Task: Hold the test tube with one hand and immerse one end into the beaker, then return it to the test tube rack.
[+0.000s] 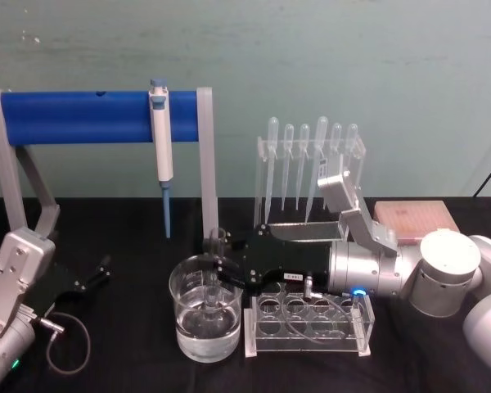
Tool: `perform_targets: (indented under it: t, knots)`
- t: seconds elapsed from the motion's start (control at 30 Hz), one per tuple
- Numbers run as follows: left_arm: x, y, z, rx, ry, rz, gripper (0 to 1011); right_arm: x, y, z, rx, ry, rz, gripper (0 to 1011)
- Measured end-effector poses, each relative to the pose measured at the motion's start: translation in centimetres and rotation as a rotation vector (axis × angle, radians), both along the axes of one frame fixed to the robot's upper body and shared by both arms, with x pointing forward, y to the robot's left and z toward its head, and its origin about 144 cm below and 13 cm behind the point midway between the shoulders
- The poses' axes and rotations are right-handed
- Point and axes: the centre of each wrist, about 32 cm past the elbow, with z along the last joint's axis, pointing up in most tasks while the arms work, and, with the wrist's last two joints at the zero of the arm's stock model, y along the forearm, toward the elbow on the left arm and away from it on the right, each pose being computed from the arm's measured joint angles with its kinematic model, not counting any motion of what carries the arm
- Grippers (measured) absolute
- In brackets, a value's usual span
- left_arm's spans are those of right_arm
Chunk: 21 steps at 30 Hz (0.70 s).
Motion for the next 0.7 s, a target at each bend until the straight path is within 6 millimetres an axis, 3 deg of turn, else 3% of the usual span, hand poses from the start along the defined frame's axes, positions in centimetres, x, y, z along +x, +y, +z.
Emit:
perform_targets:
  t: [0.23,0.7]
  knots:
    - [0.0,0.0,0.0,0.000,0.000,0.000,1000,0.1,0.0,1.0,0.015,-0.006,0.008,228]
    - [0.0,0.0,0.0,0.000,0.000,0.000,1000,-0.7,-1.0,5.3,0.059,-0.029,0.014,228]
